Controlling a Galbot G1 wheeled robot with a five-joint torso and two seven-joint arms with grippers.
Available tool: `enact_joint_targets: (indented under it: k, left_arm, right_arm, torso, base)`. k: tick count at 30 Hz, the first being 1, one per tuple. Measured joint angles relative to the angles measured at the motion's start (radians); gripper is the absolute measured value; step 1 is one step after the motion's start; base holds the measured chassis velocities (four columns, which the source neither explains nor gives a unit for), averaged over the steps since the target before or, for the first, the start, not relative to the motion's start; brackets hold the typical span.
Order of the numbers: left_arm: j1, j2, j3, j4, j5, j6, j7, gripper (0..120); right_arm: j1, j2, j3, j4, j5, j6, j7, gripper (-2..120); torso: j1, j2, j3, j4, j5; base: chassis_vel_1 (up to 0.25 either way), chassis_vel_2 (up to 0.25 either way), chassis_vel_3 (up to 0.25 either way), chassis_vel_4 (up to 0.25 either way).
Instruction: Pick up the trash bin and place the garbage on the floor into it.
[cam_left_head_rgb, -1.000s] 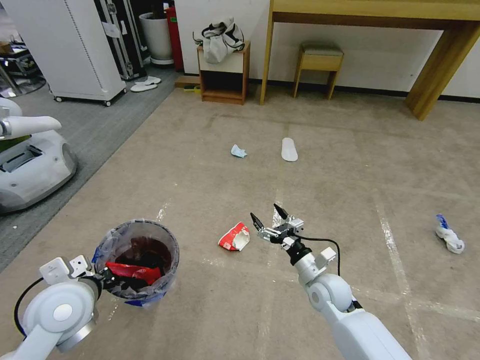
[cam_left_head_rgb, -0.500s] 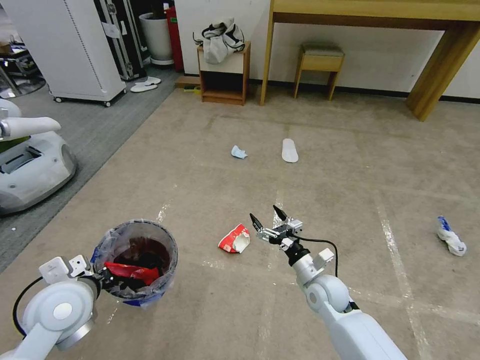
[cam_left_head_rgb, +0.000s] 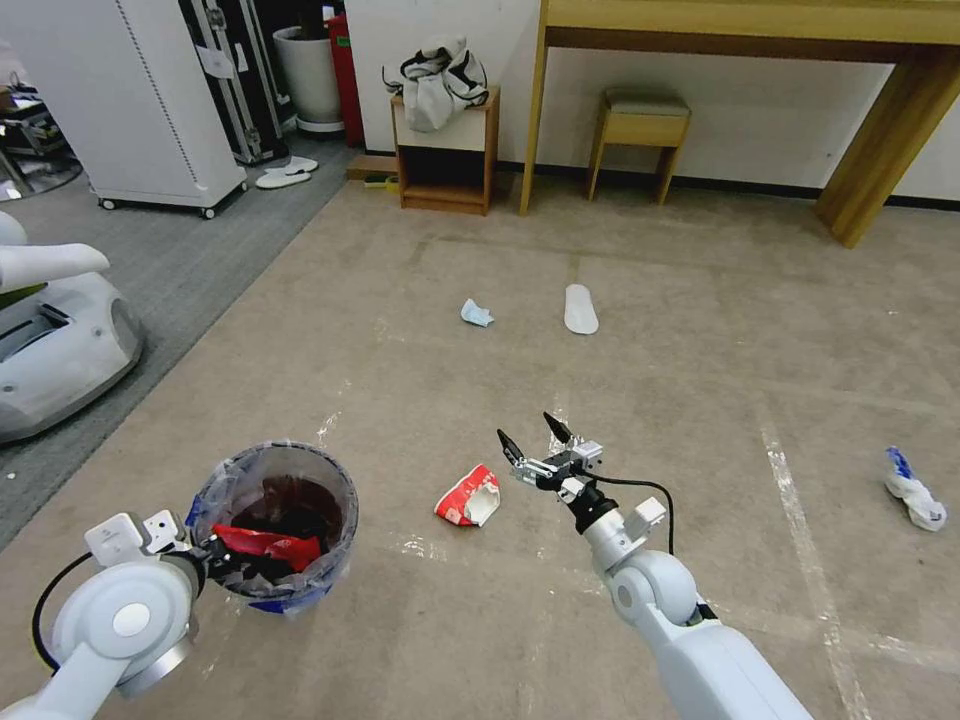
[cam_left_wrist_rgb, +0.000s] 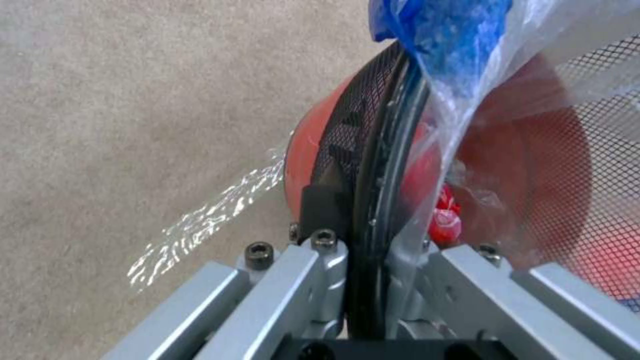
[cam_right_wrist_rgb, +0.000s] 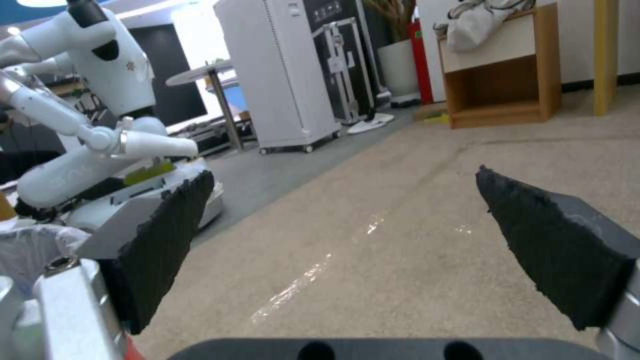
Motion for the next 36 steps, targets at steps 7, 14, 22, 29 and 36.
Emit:
enact_joint_targets:
  k: [7, 14, 22, 29, 36]
  left_arm:
    - [-0.003, 0.002, 0.000, 0.002, 0.000, -0.001, 0.000, 1]
    - [-0.006, 0.000, 0.006, 0.005, 0.001, -0.003, 0.000, 1]
    - [-0.006, -0.001, 0.006, 0.007, 0.003, -0.004, 0.000, 1]
    - [-0.004, -0.002, 0.006, 0.002, 0.003, -0.005, 0.000, 1]
    - [-0.003, -0.002, 0.006, -0.001, 0.005, -0.005, 0.000, 1]
  right_arm:
    - [0.004, -0.001, -0.001, -0.003, 0.005, 0.002, -0.007, 100]
    - [0.007, -0.002, -0.003, -0.007, 0.007, 0.004, -0.023, 100]
    - [0.006, 0.000, -0.008, -0.009, 0.003, 0.004, -0.025, 100]
    - [0.010, -0.004, -0.010, -0.009, 0.004, 0.003, -0.028, 100]
    - [0.003, -0.007, -0.010, -0.009, -0.005, 0.005, -0.030, 100]
  torso:
    - [0.000, 0.000, 0.000, 0.0001, 0.0001]
    - [0.000, 0.000, 0.000, 0.0000, 0.0000]
    - [0.000, 0.000, 0.000, 0.0000, 0.0000]
    - [0.000, 0.000, 0.000, 0.0000, 0.0000]
    - [0.000, 0.000, 0.000, -0.0001, 0.0000]
  base:
    - [-0.083, 0.080, 0.087, -0.081]
    - [-0.109, 0.112, 0.114, -0.110]
    - [-0.104, 0.118, 0.113, -0.101]
    - [-0.110, 0.097, 0.111, -0.112]
    - [-0.164, 0.147, 0.155, -0.145]
